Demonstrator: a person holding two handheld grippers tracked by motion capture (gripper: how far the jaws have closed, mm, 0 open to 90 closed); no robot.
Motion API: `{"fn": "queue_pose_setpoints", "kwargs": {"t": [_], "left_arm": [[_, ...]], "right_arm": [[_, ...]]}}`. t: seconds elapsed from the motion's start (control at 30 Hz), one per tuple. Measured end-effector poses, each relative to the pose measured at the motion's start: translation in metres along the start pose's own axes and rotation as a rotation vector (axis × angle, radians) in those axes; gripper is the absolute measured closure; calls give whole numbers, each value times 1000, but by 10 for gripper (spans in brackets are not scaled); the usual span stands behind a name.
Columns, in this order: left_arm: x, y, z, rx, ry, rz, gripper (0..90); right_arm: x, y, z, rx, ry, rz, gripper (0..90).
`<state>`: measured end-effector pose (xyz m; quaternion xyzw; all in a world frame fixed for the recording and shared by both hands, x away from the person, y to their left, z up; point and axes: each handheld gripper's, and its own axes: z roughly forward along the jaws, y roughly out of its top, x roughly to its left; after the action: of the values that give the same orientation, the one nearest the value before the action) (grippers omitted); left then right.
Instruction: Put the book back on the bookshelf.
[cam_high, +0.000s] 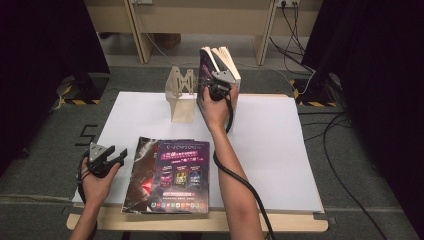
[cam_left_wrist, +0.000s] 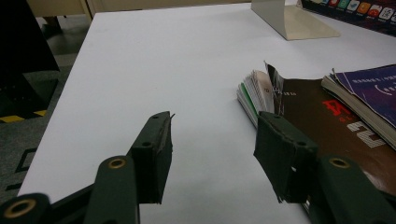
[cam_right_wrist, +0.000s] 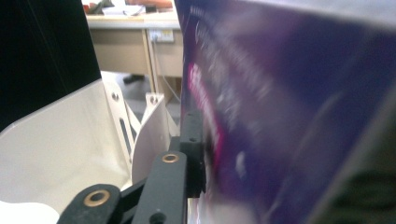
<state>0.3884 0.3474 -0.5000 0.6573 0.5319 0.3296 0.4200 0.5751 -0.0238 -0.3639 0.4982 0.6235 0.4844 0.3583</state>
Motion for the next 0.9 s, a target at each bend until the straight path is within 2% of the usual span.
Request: {"fn": "queue_pose_setpoints", "kwargs": {"t": [0.1,0.3,0.57,0.9], "left_arm": [[0,0,0,0,0,3,460],[1,0,0,0,-3,-7,459],[1,0,0,-1,-4,-7,459],[1,0,0,1,-2,-6,459]], "right_arm": [[-1,-3,-1,14,10,11,749],[1,-4,-2,18,8,-13,738],[5,-11,0,54,19,-9,716],[-4,-21,-10,84,40,11,676]]}}
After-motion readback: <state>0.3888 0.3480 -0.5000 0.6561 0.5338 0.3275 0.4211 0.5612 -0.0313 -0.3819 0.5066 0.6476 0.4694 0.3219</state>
